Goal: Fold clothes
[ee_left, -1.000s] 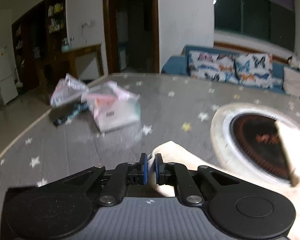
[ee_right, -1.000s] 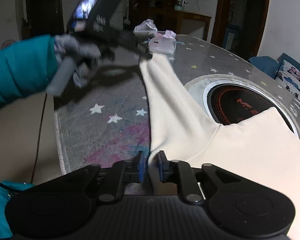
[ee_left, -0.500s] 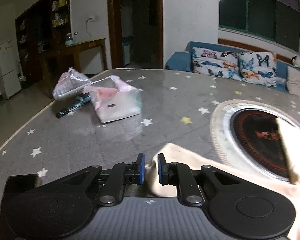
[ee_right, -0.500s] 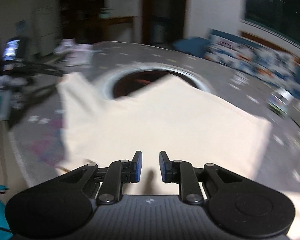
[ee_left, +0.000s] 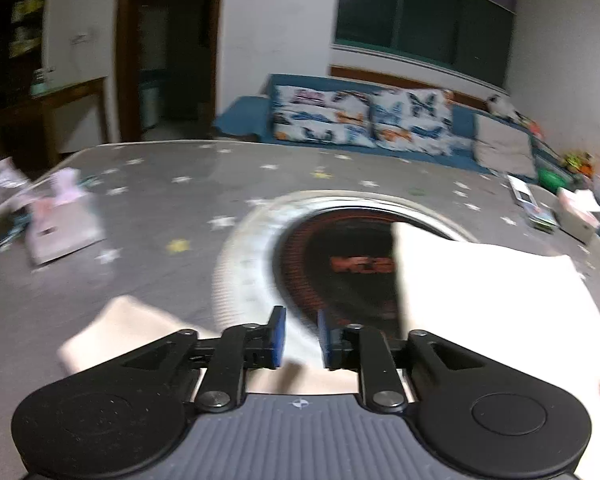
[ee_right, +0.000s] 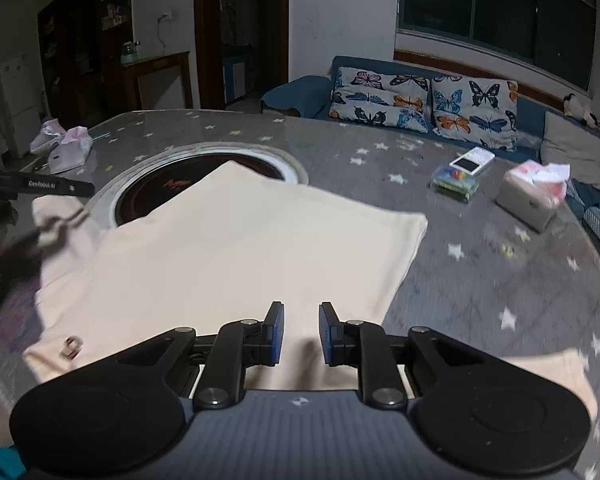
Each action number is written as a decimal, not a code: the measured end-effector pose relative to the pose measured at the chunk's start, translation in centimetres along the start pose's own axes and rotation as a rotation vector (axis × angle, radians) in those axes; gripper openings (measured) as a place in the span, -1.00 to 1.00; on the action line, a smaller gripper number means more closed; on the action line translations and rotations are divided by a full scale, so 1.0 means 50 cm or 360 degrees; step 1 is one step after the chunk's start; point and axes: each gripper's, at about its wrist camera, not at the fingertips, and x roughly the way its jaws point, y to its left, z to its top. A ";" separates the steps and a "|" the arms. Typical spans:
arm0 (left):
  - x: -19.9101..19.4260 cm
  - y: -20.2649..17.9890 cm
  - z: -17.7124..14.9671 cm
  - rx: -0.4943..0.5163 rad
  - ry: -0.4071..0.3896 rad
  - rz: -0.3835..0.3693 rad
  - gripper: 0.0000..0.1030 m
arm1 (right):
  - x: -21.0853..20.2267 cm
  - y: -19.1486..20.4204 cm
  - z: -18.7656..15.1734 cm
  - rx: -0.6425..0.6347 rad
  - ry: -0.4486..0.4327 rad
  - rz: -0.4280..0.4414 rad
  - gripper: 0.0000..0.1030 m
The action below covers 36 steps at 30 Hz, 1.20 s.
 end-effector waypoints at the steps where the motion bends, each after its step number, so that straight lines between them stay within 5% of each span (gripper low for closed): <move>1: 0.011 -0.016 0.006 0.0022 0.0001 -0.0018 -0.34 | 0.013 -0.009 0.009 0.0015 0.0005 -0.0010 -0.65; 11: 0.174 -0.138 0.085 0.0198 0.0073 -0.0068 -0.30 | 0.125 -0.132 0.064 0.0301 0.0050 -0.0118 -0.65; 23: 0.292 -0.175 0.116 0.0275 0.0158 -0.0051 -0.32 | 0.221 -0.208 0.100 0.0435 0.0080 -0.0153 -0.65; 28: 0.300 -0.176 0.120 0.0309 0.0126 -0.0081 -0.84 | 0.247 -0.209 0.113 0.0413 0.0095 -0.0126 -0.79; 36: 0.298 -0.142 0.137 0.0246 0.0041 0.0043 -0.91 | 0.300 -0.184 0.181 0.0298 0.0038 -0.0089 -0.90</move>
